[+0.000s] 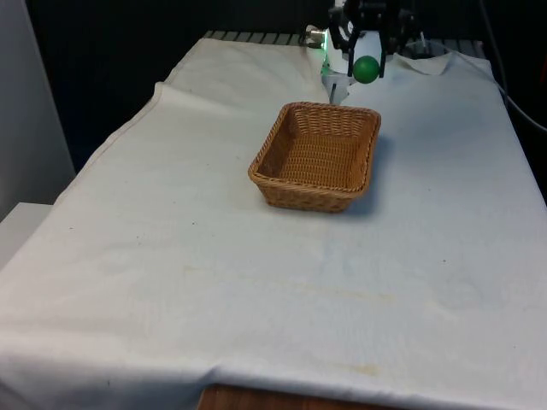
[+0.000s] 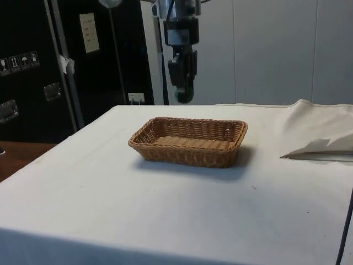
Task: Pick up the ball and place it into the basket.
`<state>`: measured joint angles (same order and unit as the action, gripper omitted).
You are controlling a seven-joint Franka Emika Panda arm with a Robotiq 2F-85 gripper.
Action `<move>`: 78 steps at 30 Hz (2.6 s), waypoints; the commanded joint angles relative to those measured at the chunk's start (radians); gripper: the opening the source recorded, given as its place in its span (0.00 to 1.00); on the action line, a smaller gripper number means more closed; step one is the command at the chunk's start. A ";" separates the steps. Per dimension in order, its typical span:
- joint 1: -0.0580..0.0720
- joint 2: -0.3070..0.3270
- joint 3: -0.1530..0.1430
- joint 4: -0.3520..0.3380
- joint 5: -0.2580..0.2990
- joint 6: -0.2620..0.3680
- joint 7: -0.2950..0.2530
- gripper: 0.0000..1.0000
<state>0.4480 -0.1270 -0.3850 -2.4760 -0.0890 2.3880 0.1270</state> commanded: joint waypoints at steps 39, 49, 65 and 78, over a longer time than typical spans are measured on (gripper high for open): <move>0.003 0.119 -0.086 -0.241 0.057 0.474 -0.098 0.00; -0.002 0.166 -0.086 -0.240 0.056 0.513 -0.091 0.00; -0.002 0.173 -0.093 -0.238 0.053 0.514 -0.089 1.00; -0.003 0.129 -0.102 -0.199 0.011 0.442 -0.058 1.00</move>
<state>0.4470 0.0010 -0.4830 -2.6850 -0.0560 2.8440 0.0510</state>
